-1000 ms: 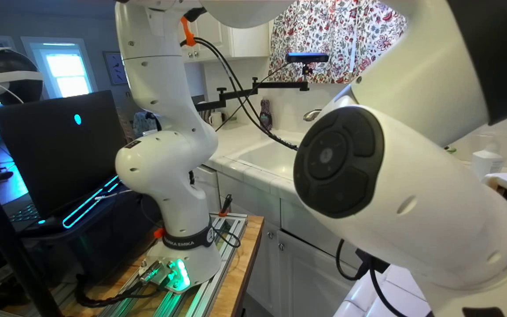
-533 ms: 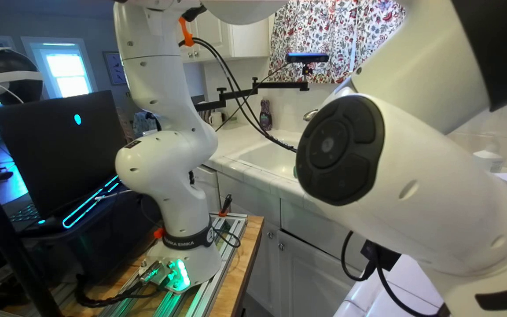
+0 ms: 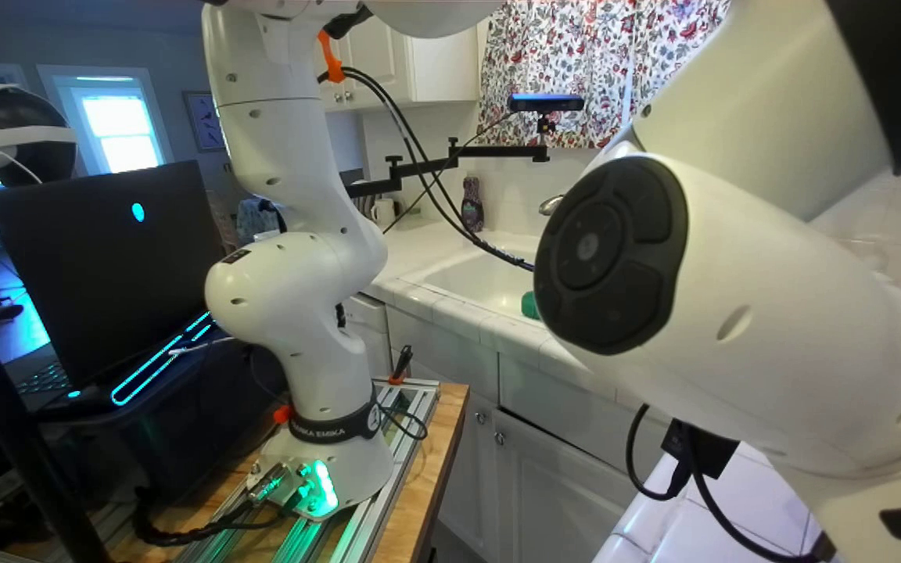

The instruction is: Close the door of the oven

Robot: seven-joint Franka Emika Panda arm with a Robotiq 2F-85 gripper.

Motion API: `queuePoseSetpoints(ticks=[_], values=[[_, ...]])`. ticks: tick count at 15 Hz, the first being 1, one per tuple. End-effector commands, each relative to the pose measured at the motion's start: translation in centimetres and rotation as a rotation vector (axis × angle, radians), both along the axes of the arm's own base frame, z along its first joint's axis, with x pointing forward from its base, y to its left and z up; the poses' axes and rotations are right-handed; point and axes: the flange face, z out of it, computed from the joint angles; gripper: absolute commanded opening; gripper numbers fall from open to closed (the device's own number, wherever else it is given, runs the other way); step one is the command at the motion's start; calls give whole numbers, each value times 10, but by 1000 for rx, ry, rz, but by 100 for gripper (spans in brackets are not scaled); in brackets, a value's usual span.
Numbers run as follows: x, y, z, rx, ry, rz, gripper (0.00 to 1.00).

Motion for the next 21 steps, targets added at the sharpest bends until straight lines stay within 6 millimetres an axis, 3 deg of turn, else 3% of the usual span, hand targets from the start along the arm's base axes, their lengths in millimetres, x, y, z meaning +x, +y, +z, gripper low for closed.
queuePoseSetpoints(ticks=[1, 12, 15, 21], values=[[9, -4, 8, 8, -40, -12, 100], [36, 8, 0, -5, -18, 13, 100], [23, 14, 1, -19, 29, -12, 100], [-34, 28, 3, -212, 183, -181, 100]])
